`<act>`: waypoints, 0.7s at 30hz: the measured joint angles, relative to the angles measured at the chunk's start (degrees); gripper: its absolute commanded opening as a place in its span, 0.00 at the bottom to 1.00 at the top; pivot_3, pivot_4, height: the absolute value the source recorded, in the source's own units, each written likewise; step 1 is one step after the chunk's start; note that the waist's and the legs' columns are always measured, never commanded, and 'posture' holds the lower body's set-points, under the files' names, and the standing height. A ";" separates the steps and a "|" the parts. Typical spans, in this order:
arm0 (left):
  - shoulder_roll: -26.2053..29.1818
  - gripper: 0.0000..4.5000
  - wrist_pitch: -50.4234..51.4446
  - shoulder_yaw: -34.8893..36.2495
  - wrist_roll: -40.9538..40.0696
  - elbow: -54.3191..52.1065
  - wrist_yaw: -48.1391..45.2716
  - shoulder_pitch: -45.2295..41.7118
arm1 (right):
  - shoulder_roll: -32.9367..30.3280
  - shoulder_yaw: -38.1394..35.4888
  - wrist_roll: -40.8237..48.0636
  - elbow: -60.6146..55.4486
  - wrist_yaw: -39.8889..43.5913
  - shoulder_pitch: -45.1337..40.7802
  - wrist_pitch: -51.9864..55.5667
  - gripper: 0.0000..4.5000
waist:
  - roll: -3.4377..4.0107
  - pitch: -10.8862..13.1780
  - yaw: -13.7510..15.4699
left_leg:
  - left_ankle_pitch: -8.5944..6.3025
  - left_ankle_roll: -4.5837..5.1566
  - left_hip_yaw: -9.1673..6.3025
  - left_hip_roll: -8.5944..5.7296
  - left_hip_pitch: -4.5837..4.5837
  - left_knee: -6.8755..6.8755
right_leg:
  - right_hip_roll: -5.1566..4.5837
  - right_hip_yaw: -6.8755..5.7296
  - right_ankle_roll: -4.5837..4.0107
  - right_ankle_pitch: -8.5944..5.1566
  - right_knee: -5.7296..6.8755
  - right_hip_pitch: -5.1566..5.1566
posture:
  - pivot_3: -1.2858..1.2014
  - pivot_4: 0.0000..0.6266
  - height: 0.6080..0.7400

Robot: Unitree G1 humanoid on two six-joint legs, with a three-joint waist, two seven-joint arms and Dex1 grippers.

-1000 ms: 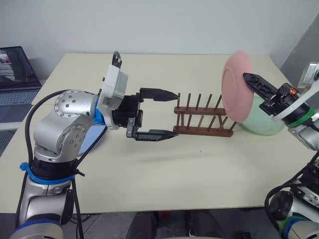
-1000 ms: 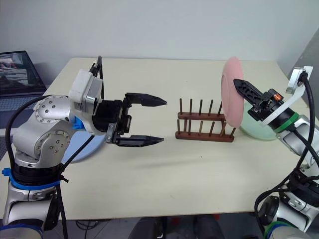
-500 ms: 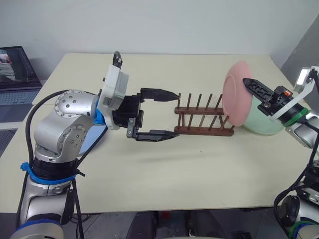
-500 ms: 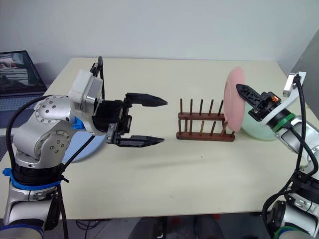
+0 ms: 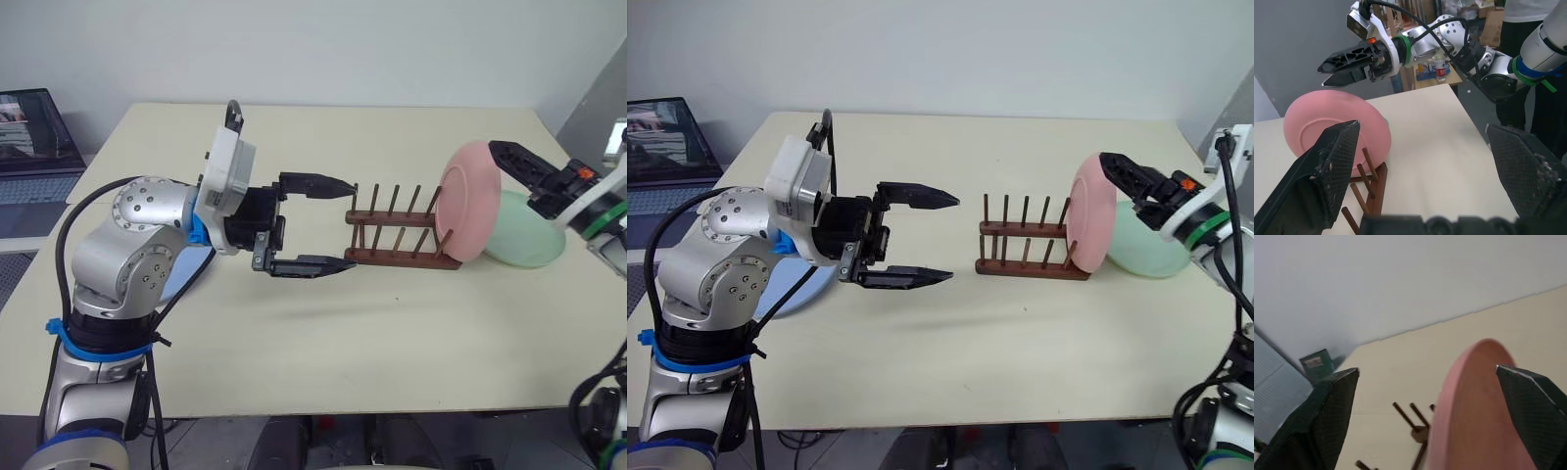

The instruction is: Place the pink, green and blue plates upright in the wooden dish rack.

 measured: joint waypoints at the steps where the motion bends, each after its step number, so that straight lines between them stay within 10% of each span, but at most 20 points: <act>1: -0.08 1.00 0.04 -0.06 0.00 0.06 0.08 -0.08 | -1.22 0.34 -1.75 -0.58 1.54 0.55 -0.79 0.99 | 0.00 0.00 -0.02 | 0.00 0.00 0.00 0.00 0.00 0.00 | 0.00 0.01 0.00 0.00 0.00 0.00 | 0.52 0.24 1.00; 15: -1.63 1.00 9.35 -0.46 -5.54 -1.96 5.03 -2.58 | -24.21 0.89 -32.55 -7.63 34.29 26.98 -19.69 0.99 | -0.03 0.08 0.16 | 0.00 -0.01 0.00 0.00 -0.02 0.06 | -0.01 -0.01 0.34 -0.16 -0.12 0.05 | 0.52 0.24 1.00; 21: -2.70 1.00 8.13 -4.04 -0.79 -1.91 7.23 -4.43 | -26.94 13.57 -49.86 -1.99 35.11 28.02 -27.94 0.99 | -0.03 0.08 -0.05 | 0.02 -0.02 0.08 0.02 0.03 0.08 | -0.02 0.06 0.41 -0.12 -0.10 0.04 | 0.52 0.24 1.00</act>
